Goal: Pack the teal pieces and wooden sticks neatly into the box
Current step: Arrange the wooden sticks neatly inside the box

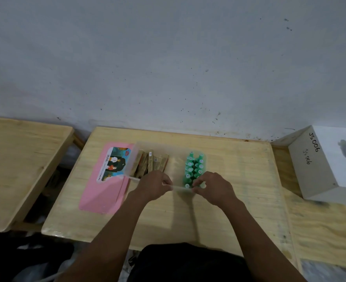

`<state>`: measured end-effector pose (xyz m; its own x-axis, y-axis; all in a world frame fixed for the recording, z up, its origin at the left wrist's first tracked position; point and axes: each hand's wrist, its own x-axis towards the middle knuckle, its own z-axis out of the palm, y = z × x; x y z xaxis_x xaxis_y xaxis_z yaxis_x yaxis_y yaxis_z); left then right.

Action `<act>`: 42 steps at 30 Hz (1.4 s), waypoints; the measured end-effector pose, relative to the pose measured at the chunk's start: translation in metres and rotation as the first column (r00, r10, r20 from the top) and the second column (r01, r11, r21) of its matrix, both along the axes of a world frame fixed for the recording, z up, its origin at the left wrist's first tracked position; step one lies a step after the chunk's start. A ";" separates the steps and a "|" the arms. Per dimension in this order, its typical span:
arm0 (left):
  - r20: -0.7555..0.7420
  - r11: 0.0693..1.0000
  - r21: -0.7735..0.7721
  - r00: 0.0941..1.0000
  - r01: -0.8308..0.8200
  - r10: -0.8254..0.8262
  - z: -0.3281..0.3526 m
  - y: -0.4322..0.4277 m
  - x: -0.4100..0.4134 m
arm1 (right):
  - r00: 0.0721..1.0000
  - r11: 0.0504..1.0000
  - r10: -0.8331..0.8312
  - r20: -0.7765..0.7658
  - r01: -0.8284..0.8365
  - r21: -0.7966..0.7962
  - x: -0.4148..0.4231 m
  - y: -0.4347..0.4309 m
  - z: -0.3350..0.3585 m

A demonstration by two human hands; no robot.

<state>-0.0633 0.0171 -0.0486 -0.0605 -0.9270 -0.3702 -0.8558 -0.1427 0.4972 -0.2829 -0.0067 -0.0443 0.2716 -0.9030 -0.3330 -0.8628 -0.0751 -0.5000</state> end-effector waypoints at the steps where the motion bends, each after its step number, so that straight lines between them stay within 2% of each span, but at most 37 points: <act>1: -0.004 1.000 -0.002 1.000 0.003 -0.003 -0.001 0.000 0.001 | 1.000 1.000 -0.011 -0.003 0.011 0.016 0.000 -0.002 0.001; 3: -0.037 1.000 0.000 0.999 -0.002 0.002 -0.003 0.000 0.004 | 1.000 0.998 -0.025 -0.020 0.026 0.061 0.002 -0.006 0.003; 6: -0.180 0.998 -0.022 0.982 -0.066 0.061 -0.001 0.000 0.013 | 0.998 0.991 -0.016 -0.061 0.024 0.133 0.006 -0.013 0.007; 8: -0.236 0.973 -0.135 0.960 -0.186 0.151 0.005 -0.001 0.027 | 0.996 0.990 -0.046 -0.073 0.055 0.126 0.010 -0.019 0.013; 11: -0.216 0.843 -0.328 0.902 -0.427 0.373 0.003 -0.004 0.062 | 0.992 0.991 -0.124 -0.040 0.126 0.048 0.023 -0.025 0.024; 13: -0.182 0.789 -0.278 0.836 -0.548 0.517 -0.003 -0.008 0.091 | 0.988 0.988 -0.154 0.013 0.154 0.017 0.038 -0.026 0.029; 14: -0.163 0.802 -0.198 0.826 -0.564 0.540 -0.006 -0.011 0.103 | 0.986 0.987 -0.162 0.044 0.161 0.018 0.048 -0.026 0.031; 16: -0.136 0.857 -0.036 0.852 -0.514 0.506 -0.009 -0.016 0.119 | 0.987 0.990 -0.137 0.080 0.135 0.029 0.072 -0.025 0.030; 19: -0.141 0.919 -0.004 0.910 -0.394 0.390 -0.009 -0.020 0.129 | 0.989 0.995 -0.062 0.135 0.050 0.088 0.112 -0.020 0.020; 21: -0.189 0.927 0.019 0.909 -0.375 0.371 -0.008 -0.023 0.135 | 0.989 0.989 -0.018 0.148 -0.004 0.146 0.136 -0.017 0.012; 25: -0.315 0.934 0.173 0.881 -0.313 0.354 -0.007 -0.029 0.151 | 0.990 0.975 -0.021 0.142 -0.011 0.220 0.176 -0.018 -0.003; 29: -0.309 0.957 0.142 0.908 -0.252 0.285 -0.011 -0.028 0.158 | 0.994 0.973 -0.069 0.080 0.049 0.227 0.211 -0.024 -0.016; 33: -0.341 0.952 0.157 0.890 -0.263 0.302 -0.014 -0.027 0.160 | 0.993 0.971 -0.118 0.008 0.114 0.212 0.235 -0.025 -0.024; 42: -0.397 0.950 0.149 0.864 -0.273 0.310 -0.017 -0.025 0.159 | 0.951 0.926 -0.310 0.008 0.300 0.229 0.239 -0.030 -0.028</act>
<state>0.0959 -0.0079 -0.0651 0.0439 -0.8923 -0.4493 -0.4895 -0.4113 0.7689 -0.0436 -0.0367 -0.0721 0.0133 -0.8488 -0.5285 -0.8033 0.3056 -0.5111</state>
